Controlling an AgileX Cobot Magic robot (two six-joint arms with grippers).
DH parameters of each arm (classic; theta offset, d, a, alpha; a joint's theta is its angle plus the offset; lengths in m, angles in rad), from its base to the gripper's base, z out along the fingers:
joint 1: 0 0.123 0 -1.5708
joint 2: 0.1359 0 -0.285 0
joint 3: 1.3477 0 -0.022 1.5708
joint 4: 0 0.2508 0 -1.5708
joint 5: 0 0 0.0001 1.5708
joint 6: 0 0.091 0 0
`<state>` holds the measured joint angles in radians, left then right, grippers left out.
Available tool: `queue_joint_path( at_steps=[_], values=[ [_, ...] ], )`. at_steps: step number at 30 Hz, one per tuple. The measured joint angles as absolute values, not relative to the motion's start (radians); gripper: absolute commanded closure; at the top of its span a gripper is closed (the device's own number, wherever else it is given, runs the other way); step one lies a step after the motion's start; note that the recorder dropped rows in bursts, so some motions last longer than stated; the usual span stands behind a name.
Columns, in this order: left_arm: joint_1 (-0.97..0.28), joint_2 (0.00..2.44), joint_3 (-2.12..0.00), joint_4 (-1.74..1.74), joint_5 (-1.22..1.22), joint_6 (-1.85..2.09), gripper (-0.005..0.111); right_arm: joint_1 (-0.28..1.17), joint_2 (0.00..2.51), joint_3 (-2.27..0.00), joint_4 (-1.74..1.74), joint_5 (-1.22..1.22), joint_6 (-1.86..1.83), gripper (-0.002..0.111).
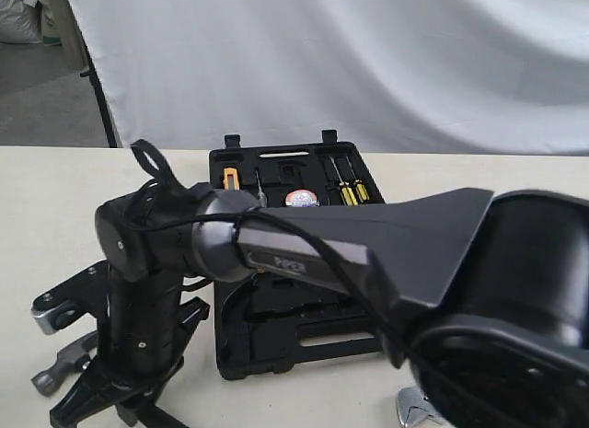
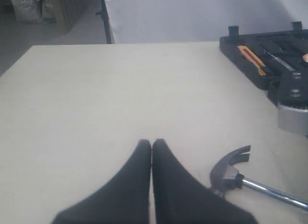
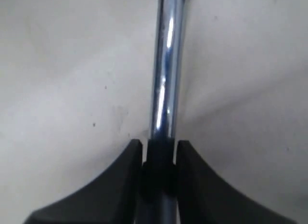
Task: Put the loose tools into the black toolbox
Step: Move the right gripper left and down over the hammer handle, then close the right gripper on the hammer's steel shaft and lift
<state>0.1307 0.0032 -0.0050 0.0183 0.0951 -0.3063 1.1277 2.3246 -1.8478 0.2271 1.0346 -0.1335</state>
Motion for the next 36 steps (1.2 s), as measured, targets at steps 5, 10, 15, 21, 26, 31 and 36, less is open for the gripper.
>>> queue_joint_path(
  at_steps=[5,10,15,21,26,31,36],
  values=[
    [0.131,0.003,-0.005,0.018,0.095,-0.306,0.106,1.128,2.171,-1.608,0.216,0.935,-0.16,0.109],
    [0.131,0.003,-0.005,0.018,0.095,-0.306,0.106,1.128,2.054,-1.415,0.213,0.853,-0.199,0.109],
    [0.131,0.003,-0.005,0.018,0.095,-0.306,0.106,1.128,2.033,-1.341,0.211,0.821,-0.205,0.109],
    [0.131,0.003,-0.005,0.018,0.095,-0.306,0.106,1.128,2.033,-1.334,0.209,0.809,-0.2,0.108],
    [0.131,0.003,-0.005,0.018,0.095,-0.306,0.106,1.128,2.033,-1.332,0.204,0.803,-0.184,0.09],
    [0.131,0.003,-0.005,0.018,0.095,-0.306,0.106,1.128,2.033,-1.332,0.193,0.799,-0.182,0.062],
    [0.131,0.003,-0.005,0.018,0.095,-0.306,0.106,1.128,2.033,-1.334,0.193,0.797,-0.179,0.05]
  ],
)
